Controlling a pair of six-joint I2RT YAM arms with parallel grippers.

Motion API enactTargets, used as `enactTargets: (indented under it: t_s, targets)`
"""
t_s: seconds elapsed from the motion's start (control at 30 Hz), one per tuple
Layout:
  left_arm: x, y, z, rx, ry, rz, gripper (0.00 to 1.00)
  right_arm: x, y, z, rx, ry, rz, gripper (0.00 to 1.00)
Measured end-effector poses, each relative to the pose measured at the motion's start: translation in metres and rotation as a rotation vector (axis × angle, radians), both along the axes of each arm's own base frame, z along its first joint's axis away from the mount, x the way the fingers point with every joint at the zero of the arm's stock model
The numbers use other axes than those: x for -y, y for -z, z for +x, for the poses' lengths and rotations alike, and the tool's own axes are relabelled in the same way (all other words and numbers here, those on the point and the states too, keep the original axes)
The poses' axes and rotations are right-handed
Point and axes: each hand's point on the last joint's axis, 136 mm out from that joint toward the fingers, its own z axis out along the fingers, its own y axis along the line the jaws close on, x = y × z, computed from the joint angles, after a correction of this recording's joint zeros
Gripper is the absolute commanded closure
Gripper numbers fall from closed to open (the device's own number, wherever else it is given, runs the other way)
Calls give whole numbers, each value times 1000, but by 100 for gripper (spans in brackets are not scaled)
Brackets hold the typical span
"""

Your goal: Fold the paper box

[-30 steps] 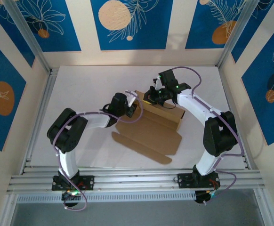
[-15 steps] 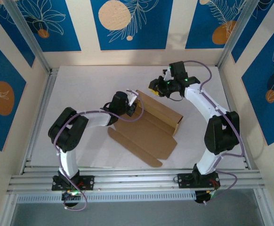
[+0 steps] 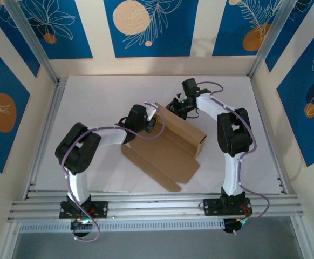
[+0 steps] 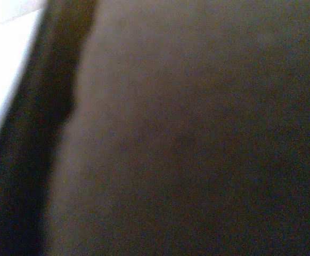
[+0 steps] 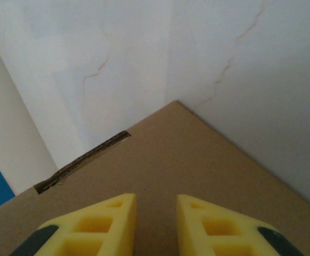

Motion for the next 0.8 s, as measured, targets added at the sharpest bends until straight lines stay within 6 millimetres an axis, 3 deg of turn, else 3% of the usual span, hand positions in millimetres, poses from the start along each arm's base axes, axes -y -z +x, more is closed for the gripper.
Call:
enactTargets:
  t_s: [0.33, 0.6, 0.7, 0.8]
  targets:
    - [-4, -3, 3, 20, -98, 36, 100, -11, -4, 6, 17, -23, 47, 76]
    - [-4, -6, 4, 37, -126, 27, 100, -5, -9, 9, 25, -8, 40, 62]
    - [-4, -4, 2, 33, -125, 26, 99, 4, -30, 6, 59, -1, 26, 59]
    - [-5, -2, 1, 24, -129, 22, 83, 12, -74, 1, 146, 1, 35, 59]
